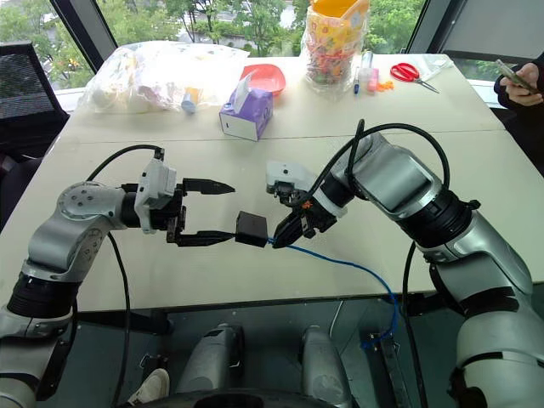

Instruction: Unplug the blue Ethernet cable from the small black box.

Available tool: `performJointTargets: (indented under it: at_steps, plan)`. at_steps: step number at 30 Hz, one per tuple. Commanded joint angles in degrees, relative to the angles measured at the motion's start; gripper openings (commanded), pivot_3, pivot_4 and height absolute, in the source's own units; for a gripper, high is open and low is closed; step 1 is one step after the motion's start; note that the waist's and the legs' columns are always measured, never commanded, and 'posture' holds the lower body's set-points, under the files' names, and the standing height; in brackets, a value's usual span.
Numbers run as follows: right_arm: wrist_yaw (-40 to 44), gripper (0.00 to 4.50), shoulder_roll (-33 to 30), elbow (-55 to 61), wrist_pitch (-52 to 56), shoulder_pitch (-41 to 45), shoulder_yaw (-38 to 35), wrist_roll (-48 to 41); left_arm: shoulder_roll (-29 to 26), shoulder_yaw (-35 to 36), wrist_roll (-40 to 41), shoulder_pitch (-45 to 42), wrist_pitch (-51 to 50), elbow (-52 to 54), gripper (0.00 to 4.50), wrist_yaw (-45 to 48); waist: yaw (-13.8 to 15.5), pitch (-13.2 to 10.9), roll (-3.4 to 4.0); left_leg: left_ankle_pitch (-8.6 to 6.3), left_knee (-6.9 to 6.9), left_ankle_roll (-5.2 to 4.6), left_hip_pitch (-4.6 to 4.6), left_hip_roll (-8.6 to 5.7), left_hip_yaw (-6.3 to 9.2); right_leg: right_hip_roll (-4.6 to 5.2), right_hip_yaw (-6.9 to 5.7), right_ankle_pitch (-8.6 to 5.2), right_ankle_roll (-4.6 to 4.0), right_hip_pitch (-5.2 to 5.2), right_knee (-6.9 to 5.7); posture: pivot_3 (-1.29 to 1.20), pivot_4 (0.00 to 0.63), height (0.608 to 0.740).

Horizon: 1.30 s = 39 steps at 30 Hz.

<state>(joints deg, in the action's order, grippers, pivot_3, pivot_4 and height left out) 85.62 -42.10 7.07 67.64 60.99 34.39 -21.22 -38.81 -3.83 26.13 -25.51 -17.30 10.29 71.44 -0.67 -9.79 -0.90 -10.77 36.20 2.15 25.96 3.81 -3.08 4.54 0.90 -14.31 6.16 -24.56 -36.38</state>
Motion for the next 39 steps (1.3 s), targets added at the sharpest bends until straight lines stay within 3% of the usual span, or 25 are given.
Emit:
performJointTargets:
  at_steps: [1,12,30,39]
  plan:
    - [0.91,0.03,-0.20,-0.61,1.93,2.66,-1.00,-2.56,0.57,-0.64,-0.25,-0.87,3.47,2.12,4.50,1.20,-0.03,0.00,0.00,0.00,-0.01,0.00,0.00,0.00,0.00,0.00,0.00,0.00,0.00,0.00,0.00,0.00,0.150,0.735]
    - [3.75,0.03,2.17,-8.24,12.77,7.39,-0.79,-11.08,2.11,-0.69,-0.10,-0.66,10.26,3.14,4.50,3.64,-0.05,0.00,0.00,0.00,0.00,0.00,0.00,0.00,0.00,0.00,0.00,0.01,0.01,-0.01,-0.01,0.00,0.150,0.735]
    - [6.88,0.03,3.34,-23.37,4.88,11.29,7.84,-8.74,0.61,-0.02,1.61,4.19,9.87,8.08,4.50,3.48,-0.04,0.00,0.01,0.00,0.00,0.00,0.01,0.00,0.01,-0.02,0.00,0.01,0.01,-0.02,-0.02,0.00,0.150,0.735]
    - [6.88,0.03,-0.66,-16.17,4.72,13.43,12.03,-18.54,0.84,-1.24,0.01,3.84,12.87,6.08,4.50,4.39,-0.06,-0.01,0.01,0.00,0.00,0.00,0.01,0.00,0.00,-0.01,0.00,0.01,0.01,-0.03,-0.02,0.00,0.150,0.735]
